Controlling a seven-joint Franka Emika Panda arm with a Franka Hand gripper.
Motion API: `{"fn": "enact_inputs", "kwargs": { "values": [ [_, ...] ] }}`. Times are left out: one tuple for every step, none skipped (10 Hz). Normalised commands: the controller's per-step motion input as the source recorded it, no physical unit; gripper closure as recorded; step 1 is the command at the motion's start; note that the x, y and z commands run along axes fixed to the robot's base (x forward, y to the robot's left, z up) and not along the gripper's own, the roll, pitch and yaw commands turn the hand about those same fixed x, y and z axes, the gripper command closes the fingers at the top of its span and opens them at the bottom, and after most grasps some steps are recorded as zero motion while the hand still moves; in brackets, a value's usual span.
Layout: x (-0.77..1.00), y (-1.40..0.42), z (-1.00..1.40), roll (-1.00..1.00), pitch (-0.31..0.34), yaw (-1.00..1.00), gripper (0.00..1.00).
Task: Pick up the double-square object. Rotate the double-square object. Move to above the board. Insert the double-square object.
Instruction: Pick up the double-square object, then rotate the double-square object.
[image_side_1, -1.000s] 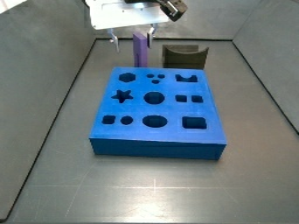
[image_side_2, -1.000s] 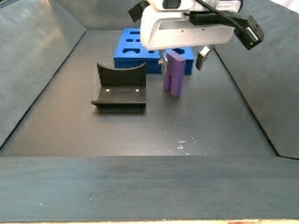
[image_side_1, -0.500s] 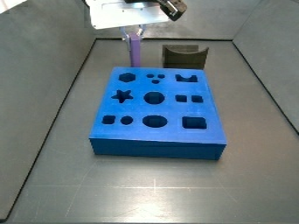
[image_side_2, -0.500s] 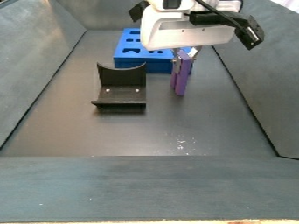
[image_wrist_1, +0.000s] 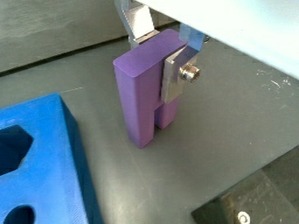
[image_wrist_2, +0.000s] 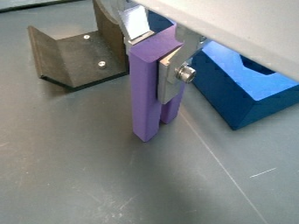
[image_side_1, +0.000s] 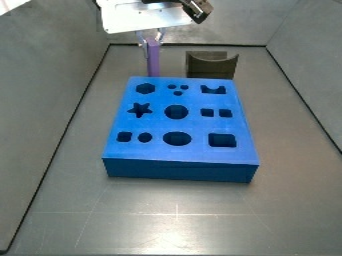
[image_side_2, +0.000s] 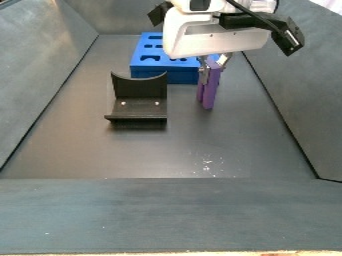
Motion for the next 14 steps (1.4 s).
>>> {"fn": "enact_inputs", "kwargs": {
  "values": [
    [0.0, 0.0, 0.0, 0.0, 0.0, 0.0, 1.0],
    [0.0, 0.0, 0.0, 0.0, 0.0, 0.0, 1.0],
    [0.0, 0.0, 0.0, 0.0, 0.0, 0.0, 1.0],
    [-0.2, 0.06, 1.0, 0.0, 0.0, 0.0, 1.0],
    [-0.21, 0.15, 1.0, 0.05, -0.109, -0.09, 1.0],
    [-0.2, 0.15, 1.0, 0.05, -0.125, -0.1, 1.0],
    [-0.19, 0.13, 1.0, 0.05, -0.102, -0.09, 1.0],
    [-0.17, 0.12, 1.0, 0.04, -0.037, -0.06, 1.0],
    [-0.16, 0.12, 1.0, 0.04, 0.005, -0.05, 1.0],
    [-0.15, 0.11, 1.0, 0.04, 0.026, -0.04, 1.0],
    [-0.14, 0.1, 1.0, 0.04, 0.033, -0.03, 1.0],
    [-0.13, 0.1, 1.0, 0.04, 0.031, -0.03, 1.0],
    [-0.13, 0.09, 1.0, 0.05, 0.031, -0.03, 1.0],
    [-0.11, 0.08, 1.0, 0.05, 0.03, -0.02, 1.0]
  ]
}}
